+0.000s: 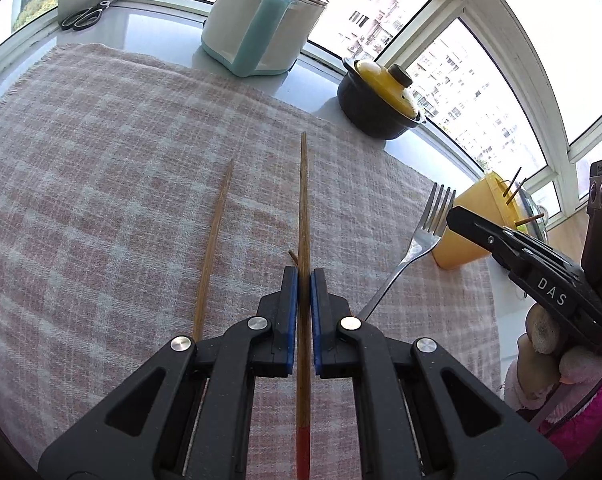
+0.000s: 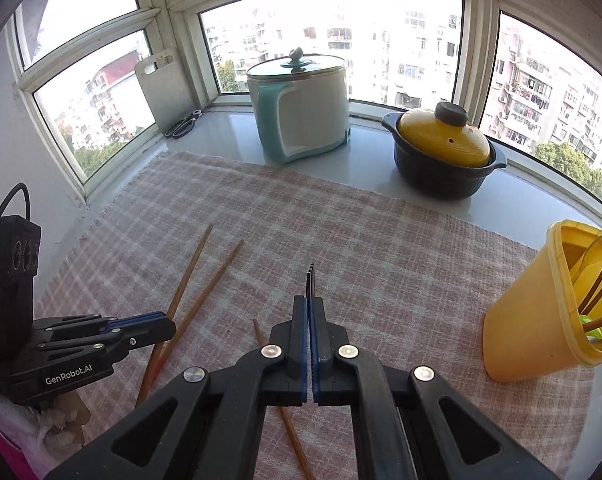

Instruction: Organize utensils

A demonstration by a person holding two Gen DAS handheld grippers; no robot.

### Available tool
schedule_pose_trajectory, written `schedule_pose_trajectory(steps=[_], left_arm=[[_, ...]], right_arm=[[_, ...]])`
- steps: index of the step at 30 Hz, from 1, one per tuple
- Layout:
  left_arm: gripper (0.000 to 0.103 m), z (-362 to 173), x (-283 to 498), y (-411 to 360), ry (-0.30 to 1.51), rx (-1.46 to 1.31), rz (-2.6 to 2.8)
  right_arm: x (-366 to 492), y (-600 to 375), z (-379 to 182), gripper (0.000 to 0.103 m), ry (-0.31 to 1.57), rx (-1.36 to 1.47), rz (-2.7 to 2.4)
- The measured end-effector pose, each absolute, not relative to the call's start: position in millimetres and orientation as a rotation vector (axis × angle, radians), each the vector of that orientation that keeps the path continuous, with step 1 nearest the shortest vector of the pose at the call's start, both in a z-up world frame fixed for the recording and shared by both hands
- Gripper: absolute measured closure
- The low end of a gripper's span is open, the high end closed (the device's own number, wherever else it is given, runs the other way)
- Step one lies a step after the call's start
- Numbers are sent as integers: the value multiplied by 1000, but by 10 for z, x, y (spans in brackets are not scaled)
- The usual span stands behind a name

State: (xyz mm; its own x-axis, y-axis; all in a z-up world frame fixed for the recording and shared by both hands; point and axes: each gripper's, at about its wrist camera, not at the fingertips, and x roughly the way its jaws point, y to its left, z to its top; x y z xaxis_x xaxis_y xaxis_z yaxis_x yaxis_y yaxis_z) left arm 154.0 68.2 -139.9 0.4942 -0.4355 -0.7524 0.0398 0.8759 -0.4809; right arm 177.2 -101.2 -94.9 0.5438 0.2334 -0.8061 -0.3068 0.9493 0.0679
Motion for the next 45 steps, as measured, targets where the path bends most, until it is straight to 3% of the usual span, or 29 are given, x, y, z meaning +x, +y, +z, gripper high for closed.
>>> schedule_pose_trajectory(steps=[18, 23, 24, 26, 33, 45], left_arm=[[99, -1138, 1500, 543, 961, -422, -299], [99, -1141, 1495, 545, 963, -422, -297], [99, -1148, 1494, 548, 965, -423, -295], [99, -1169, 1493, 558, 969, -425, -291], [99, -1231, 1493, 623, 984, -429, -274], [99, -1272, 1531, 769, 996, -426, -248]], right_arm=[[1562, -1142, -523, 103, 811, -157, 349], [1712, -1386, -698, 103, 930, -19, 380], [1757, -1442, -788, 98, 971, 20, 380], [1878, -1511, -969, 71, 1046, 86, 395], [2226, -1413, -1506, 72, 1206, 154, 383], [2647, -1129, -1944, 78, 1297, 75, 298]])
